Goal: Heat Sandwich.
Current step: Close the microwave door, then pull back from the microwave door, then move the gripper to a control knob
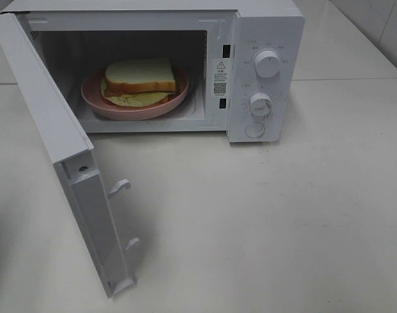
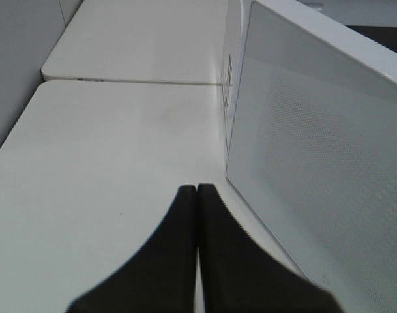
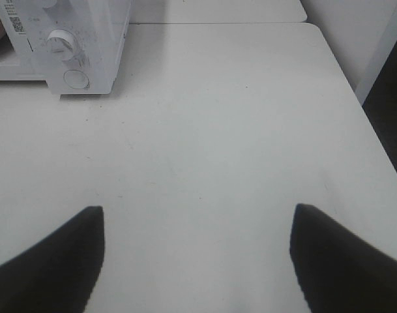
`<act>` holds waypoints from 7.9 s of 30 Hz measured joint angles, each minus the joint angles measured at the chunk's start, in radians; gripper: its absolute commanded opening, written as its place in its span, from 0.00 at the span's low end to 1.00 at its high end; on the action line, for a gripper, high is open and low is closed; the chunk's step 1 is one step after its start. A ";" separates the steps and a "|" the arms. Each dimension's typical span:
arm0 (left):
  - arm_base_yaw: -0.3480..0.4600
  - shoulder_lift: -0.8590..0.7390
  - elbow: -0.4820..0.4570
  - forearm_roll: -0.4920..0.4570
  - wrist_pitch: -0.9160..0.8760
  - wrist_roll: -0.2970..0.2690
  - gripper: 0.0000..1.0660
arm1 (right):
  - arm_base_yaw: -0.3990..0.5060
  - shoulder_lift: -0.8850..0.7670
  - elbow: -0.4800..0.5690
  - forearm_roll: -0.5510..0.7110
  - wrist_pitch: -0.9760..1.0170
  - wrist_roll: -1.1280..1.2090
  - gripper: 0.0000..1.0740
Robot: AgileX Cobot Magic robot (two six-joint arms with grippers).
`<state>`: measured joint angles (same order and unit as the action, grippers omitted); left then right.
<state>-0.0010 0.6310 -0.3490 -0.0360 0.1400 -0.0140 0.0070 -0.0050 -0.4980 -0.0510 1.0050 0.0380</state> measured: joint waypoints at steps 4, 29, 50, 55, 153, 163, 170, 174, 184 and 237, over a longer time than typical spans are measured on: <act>0.000 0.000 0.094 0.007 -0.208 0.000 0.00 | 0.000 0.000 0.000 0.000 0.000 0.000 0.71; 0.000 0.513 0.158 0.274 -0.803 -0.137 0.00 | 0.000 0.000 0.000 0.000 0.000 0.000 0.70; -0.132 0.807 0.078 0.403 -1.058 -0.189 0.00 | 0.000 0.000 0.000 0.000 0.000 0.000 0.70; -0.222 0.839 0.060 0.258 -1.059 -0.149 0.00 | 0.000 0.000 0.000 0.000 0.000 0.000 0.70; -0.726 1.144 -0.432 -0.341 -0.849 0.120 0.00 | 0.000 0.000 0.000 0.001 -0.001 0.000 0.70; -0.752 1.027 -0.258 -0.326 -0.826 0.115 0.86 | 0.000 0.000 0.000 0.001 -0.001 0.000 0.70; -0.753 0.956 -0.187 -0.326 -0.730 0.100 0.92 | 0.000 0.000 0.000 0.001 -0.001 0.000 0.70; -0.753 0.912 -0.184 -0.326 -0.609 0.097 0.92 | 0.000 0.000 0.000 0.001 -0.001 0.000 0.70; -0.668 0.856 -0.291 -0.326 -0.047 0.097 0.92 | 0.000 0.000 0.000 0.001 -0.001 0.000 0.70; 0.049 -0.080 -0.236 -0.113 1.001 0.135 0.92 | 0.000 0.000 0.000 0.001 -0.001 0.000 0.70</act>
<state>0.0480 0.5510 -0.5850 -0.1490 1.1410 0.1210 0.0070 -0.0050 -0.4980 -0.0500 1.0040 0.0380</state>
